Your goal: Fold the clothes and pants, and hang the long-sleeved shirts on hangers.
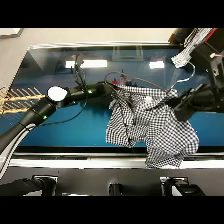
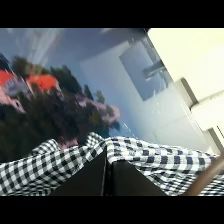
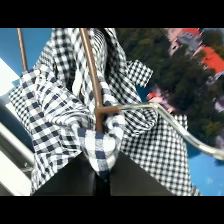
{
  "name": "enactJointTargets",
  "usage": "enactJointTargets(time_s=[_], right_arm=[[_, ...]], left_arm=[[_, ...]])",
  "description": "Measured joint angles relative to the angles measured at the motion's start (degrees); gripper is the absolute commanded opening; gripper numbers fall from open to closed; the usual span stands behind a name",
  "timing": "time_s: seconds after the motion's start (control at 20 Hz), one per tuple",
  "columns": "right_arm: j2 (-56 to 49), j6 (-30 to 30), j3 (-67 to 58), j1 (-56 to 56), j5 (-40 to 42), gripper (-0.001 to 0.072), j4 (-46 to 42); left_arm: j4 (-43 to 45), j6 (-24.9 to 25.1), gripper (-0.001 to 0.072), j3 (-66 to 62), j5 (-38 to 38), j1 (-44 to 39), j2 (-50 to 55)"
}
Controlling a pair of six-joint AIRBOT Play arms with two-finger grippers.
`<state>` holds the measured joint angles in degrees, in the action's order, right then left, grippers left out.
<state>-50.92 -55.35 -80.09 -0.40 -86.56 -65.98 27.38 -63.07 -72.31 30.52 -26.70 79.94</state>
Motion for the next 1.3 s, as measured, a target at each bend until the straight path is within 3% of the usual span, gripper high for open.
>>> enactJointTargets(time_s=[0.35, 0.9, 1.3], right_arm=[[-3.54, 4.79, -0.02, 0.0, 6.71, 0.002, -0.92], [-3.93, 11.23, -0.04, 0.02, 1.49, 0.002, -6.62], [-3.28, 12.17, -0.02, 0.04, 5.64, 0.0019, -9.27]], left_arm=[[0.35, 0.02, 0.0017, -1.73, 1.31, 2.34, 0.2], [0.17, -0.52, 0.0017, -2.16, 2.99, 2.64, 0.52], [-0.02, -0.55, 0.0018, -2.23, 3.06, 2.08, 3.41]])
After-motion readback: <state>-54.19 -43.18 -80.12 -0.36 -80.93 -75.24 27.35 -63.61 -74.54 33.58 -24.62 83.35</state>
